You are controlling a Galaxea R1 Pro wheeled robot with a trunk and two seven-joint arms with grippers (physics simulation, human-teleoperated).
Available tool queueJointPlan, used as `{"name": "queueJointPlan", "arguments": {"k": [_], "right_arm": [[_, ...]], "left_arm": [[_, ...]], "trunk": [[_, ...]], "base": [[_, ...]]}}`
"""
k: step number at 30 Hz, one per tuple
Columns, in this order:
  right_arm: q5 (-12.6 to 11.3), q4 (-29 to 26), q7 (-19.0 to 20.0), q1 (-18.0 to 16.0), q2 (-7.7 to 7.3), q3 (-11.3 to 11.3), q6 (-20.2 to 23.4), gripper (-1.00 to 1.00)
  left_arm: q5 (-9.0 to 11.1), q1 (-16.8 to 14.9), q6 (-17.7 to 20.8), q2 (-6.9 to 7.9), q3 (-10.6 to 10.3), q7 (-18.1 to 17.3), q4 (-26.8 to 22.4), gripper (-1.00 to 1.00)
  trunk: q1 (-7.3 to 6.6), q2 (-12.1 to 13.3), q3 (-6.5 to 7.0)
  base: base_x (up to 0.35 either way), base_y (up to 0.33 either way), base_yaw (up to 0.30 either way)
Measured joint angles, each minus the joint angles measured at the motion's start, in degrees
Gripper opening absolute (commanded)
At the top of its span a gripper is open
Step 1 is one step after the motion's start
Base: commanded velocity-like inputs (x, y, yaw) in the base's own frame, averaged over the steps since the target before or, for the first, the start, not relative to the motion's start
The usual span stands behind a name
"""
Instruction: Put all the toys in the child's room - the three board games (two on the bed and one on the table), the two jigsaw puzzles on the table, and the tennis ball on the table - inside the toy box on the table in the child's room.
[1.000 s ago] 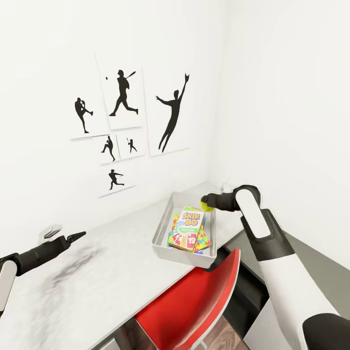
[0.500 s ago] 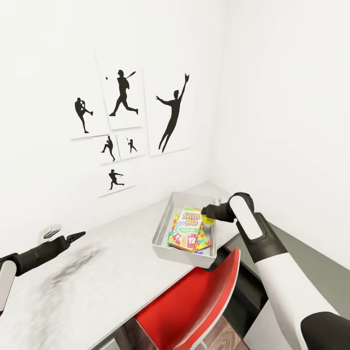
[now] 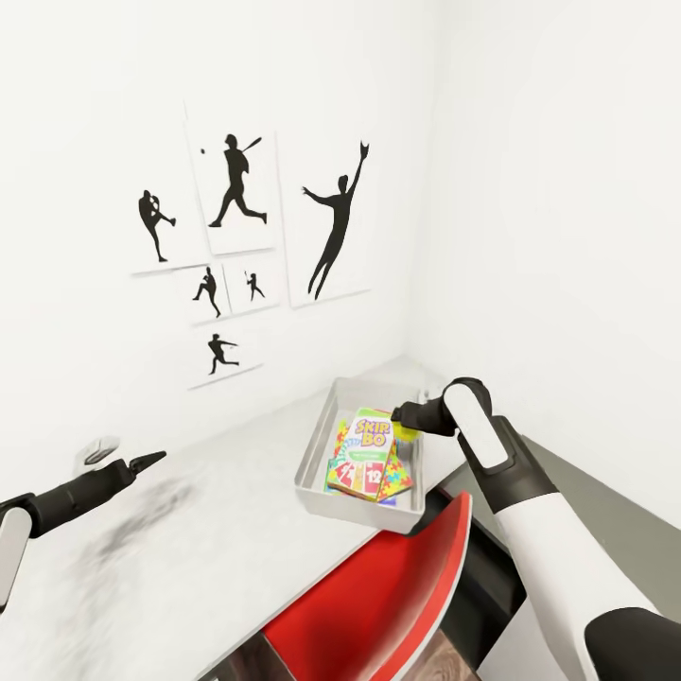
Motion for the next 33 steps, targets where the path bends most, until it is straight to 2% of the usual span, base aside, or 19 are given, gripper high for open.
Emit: {"name": "queueJointPlan", "arguments": {"k": [2, 5, 9, 25, 33], "right_arm": [[-0.1, 1.5, 0.1, 0.0, 0.19, 1.3, 0.0, -1.00], [0.0, 4.4, 0.1, -0.1, 0.46, 4.5, 0.0, -1.00], [0.0, 5.8, 0.2, -0.2, 0.55, 6.6, 0.0, -1.00], [0.2, 11.7, 0.4, -0.5, 0.48, 7.3, 0.0, -1.00], [0.2, 12.5, 0.3, -0.6, 0.48, 7.2, 0.0, -1.00]], "left_arm": [[0.0, 0.1, 0.0, 0.02, 0.0, 0.0, 0.0, 1.00], [0.1, 0.3, 0.0, 0.00, 0.0, -0.1, -0.1, 1.00], [0.1, 0.4, 0.0, -0.01, 0.0, -0.1, -0.1, 1.00], [0.1, 0.4, 0.0, 0.08, 0.1, -0.1, -0.1, 1.00], [0.1, 0.4, 0.0, 0.06, 0.0, -0.1, -0.1, 1.00]], "trunk": [[-0.01, 0.0, 0.00], [0.00, 0.0, 0.00], [0.01, 0.0, 0.00], [0.01, 0.0, 0.00], [0.01, 0.0, 0.00]], "base": [[0.179, 0.000, 0.000], [0.091, 0.000, 0.000], [0.024, 0.000, 0.000], [0.001, 0.000, 0.000], [0.000, 0.000, 0.000]]}}
